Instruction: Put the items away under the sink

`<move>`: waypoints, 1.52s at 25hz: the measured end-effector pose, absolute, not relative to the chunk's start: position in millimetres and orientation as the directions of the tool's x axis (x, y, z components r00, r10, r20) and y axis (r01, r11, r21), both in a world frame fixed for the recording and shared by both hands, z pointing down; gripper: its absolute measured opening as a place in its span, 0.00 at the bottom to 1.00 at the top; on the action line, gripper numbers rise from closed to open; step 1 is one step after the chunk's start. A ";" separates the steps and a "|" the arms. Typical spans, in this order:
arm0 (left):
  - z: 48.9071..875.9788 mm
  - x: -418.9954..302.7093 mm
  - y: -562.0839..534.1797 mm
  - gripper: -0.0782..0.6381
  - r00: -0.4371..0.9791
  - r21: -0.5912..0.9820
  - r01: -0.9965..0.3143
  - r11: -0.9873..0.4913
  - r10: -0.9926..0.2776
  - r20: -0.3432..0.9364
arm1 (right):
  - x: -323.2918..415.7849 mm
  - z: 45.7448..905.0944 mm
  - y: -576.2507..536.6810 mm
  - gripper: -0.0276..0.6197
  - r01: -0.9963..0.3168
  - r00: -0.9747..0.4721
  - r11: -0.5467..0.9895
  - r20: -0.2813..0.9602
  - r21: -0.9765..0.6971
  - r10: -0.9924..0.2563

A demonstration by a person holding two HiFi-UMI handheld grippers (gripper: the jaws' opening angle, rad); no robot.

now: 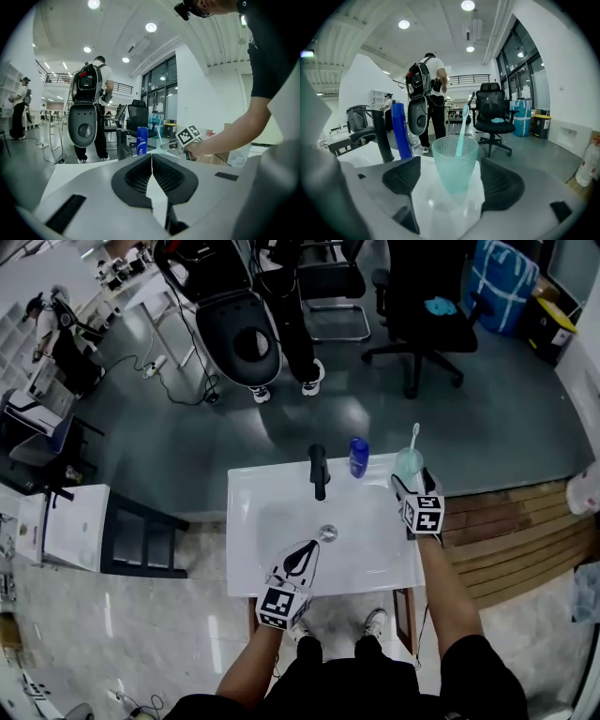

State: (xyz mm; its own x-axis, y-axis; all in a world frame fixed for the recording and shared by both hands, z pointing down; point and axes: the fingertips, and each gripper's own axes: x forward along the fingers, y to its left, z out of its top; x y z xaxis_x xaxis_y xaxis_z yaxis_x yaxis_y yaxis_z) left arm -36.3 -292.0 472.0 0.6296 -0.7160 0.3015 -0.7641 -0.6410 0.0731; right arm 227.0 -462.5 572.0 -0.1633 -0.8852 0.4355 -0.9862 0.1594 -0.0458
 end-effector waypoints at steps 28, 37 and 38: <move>475.2 -55.0 -251.4 0.14 0.615 0.021 -0.763 -0.646 -0.716 0.332 | 210.4 495.4 -412.8 0.61 -0.980 -0.172 0.191 0.276 0.046 -0.946; 449.5 -73.3 -221.4 0.14 0.666 0.071 -0.733 -0.677 -0.691 0.280 | 179.3 468.9 -296.0 0.61 -0.987 -0.144 0.156 0.257 0.027 -0.956; 446.8 -75.7 -218.3 0.14 0.674 0.078 -0.727 -0.683 -0.686 0.273 | 174.9 466.0 -282.8 0.61 -0.988 -0.138 0.150 0.254 0.029 -0.957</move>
State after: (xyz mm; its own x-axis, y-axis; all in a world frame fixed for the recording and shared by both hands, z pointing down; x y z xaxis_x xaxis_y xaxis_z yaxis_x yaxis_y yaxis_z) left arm -75.7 -218.3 446.8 0.6742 -0.6862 0.2732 -0.7265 -0.6827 0.0782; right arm 174.9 -282.8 466.0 -0.1379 -0.9573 0.2543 -0.9882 0.1501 0.0294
